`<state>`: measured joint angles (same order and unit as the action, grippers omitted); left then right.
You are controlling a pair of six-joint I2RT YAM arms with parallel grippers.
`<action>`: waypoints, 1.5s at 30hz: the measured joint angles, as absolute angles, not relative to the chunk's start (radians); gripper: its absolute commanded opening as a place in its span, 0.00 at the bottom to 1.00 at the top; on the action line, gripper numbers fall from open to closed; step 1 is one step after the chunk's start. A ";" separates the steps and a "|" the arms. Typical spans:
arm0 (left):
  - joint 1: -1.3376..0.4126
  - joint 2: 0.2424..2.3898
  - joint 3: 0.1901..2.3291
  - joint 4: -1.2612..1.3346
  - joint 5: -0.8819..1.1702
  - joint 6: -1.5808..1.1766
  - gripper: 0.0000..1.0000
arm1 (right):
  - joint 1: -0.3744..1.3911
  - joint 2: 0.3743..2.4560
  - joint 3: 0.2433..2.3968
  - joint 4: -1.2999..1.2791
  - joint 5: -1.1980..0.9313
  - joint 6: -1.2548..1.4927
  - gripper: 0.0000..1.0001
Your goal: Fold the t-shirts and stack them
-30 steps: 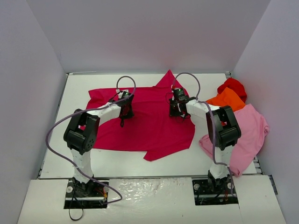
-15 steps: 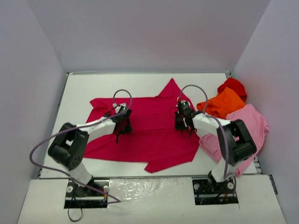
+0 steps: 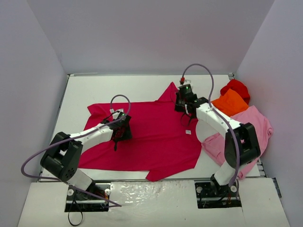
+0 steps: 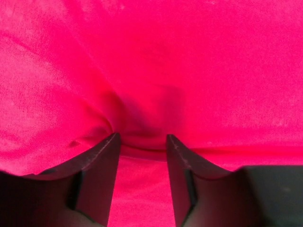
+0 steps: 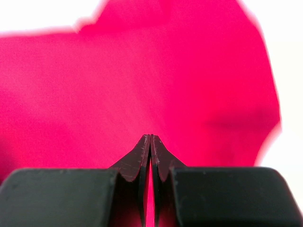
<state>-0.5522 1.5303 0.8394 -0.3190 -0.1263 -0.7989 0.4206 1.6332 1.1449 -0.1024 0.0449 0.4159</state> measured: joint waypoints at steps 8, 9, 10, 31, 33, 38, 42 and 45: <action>-0.590 1.470 0.849 -0.351 -0.150 -0.775 0.90 | 0.418 1.979 1.485 -0.035 0.022 0.381 0.00; -0.594 1.451 0.852 -0.361 -0.155 -0.771 0.90 | 0.415 2.025 1.503 -0.034 0.013 0.380 0.00; -0.598 1.422 0.855 -0.372 -0.162 -0.769 0.89 | 0.413 2.069 1.520 -0.036 0.006 0.379 0.00; -0.607 1.181 0.867 -0.474 -0.246 -0.759 0.89 | 0.306 2.265 1.678 -0.041 -0.041 0.366 0.00; -0.607 1.225 0.869 -0.452 -0.236 -0.758 0.88 | 0.303 2.264 1.674 -0.038 -0.040 0.365 0.05; -0.608 1.348 0.871 -0.414 -0.194 -0.755 0.88 | 0.295 2.249 1.648 -0.015 -0.043 0.372 0.48; -0.609 1.377 0.871 -0.383 -0.173 -0.755 0.88 | 0.282 2.211 1.597 0.001 -0.027 0.377 0.65; -0.610 1.377 0.871 -0.366 -0.165 -0.755 0.88 | 0.257 2.179 1.555 0.001 -0.020 0.390 0.68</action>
